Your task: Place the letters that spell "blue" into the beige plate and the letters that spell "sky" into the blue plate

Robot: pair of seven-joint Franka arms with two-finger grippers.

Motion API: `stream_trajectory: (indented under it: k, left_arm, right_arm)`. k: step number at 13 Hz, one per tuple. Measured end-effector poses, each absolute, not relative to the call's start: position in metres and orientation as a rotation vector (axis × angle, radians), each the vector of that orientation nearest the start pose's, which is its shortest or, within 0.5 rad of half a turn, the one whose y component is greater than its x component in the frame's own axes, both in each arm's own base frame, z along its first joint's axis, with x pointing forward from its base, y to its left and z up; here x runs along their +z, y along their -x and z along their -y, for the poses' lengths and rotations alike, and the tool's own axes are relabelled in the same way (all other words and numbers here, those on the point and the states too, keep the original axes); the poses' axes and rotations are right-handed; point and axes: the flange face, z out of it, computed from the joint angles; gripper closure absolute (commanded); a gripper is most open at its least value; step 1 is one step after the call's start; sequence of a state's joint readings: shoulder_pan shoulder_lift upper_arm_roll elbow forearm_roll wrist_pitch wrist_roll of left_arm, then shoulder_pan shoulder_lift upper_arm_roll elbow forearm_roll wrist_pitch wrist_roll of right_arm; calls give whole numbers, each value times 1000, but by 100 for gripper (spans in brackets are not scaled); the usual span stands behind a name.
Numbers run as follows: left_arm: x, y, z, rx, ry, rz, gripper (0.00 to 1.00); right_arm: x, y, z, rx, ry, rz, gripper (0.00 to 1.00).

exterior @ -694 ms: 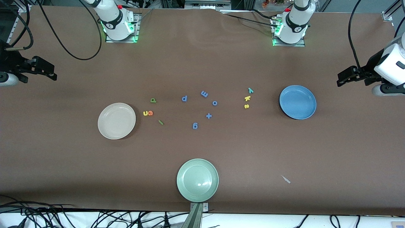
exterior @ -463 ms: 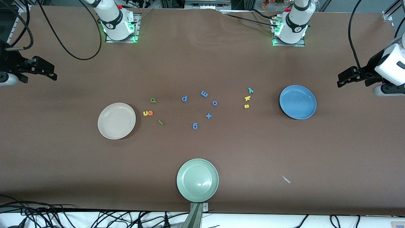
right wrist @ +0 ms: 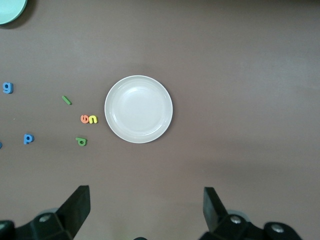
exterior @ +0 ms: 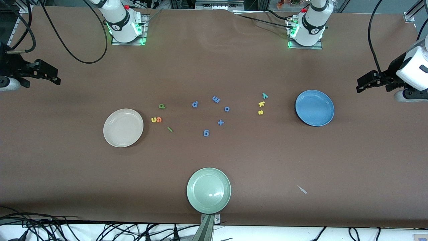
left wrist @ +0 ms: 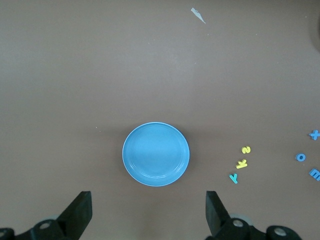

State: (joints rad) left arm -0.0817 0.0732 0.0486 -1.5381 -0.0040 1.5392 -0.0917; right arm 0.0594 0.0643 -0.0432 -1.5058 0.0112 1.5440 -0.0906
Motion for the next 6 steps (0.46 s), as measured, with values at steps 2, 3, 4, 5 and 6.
stream_trajectory:
  k: [2, 3, 4, 5, 6]
  left_arm:
    - [585, -574, 26, 147, 3132, 75, 0]
    - [579, -576, 28, 153, 3131, 71, 0]
    - [573, -580, 29, 150, 3131, 69, 0]
    - [566, -584, 30, 144, 3131, 67, 0]
    - [557, -587, 32, 144, 3131, 64, 0]
  right_arm:
    - [613, -573, -13, 48, 3127, 171, 0]
    - [613, -573, -14, 50, 3127, 173, 0]
    - [613, -574, -14, 50, 3127, 175, 0]
    - [612, -574, -15, 52, 3127, 176, 0]
    - [611, -574, -16, 55, 3126, 179, 0]
